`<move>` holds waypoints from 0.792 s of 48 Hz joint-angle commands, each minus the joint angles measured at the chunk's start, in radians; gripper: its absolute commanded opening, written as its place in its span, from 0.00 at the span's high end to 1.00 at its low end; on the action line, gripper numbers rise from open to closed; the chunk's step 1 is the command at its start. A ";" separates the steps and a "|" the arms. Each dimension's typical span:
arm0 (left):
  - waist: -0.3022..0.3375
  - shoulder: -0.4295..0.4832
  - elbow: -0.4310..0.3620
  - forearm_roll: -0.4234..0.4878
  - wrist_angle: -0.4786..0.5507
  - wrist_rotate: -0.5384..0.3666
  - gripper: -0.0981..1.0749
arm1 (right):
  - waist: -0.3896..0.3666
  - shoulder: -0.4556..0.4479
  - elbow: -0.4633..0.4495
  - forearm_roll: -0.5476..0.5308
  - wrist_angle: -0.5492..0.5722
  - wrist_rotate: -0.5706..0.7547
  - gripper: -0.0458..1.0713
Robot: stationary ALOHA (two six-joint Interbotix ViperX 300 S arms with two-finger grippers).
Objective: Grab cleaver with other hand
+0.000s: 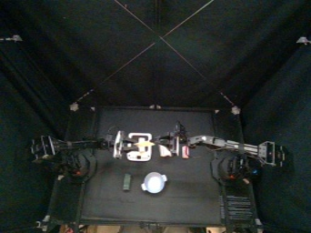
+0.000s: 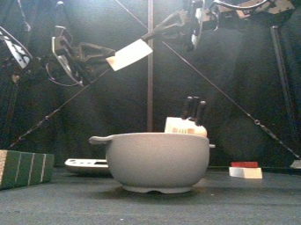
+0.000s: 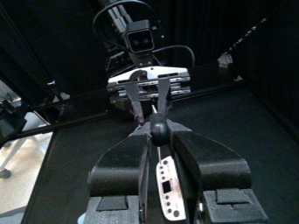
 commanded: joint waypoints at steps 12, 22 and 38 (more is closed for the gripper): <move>0.005 0.020 -0.025 -0.028 -0.009 0.002 0.30 | -0.003 -0.012 -0.034 0.002 -0.003 -0.002 0.43; 0.005 0.021 -0.026 -0.029 -0.009 0.000 0.33 | -0.003 -0.012 -0.034 -0.002 -0.003 -0.003 0.43; 0.008 0.017 -0.015 -0.035 -0.009 0.006 0.68 | -0.005 -0.012 -0.017 0.002 -0.003 -0.002 0.43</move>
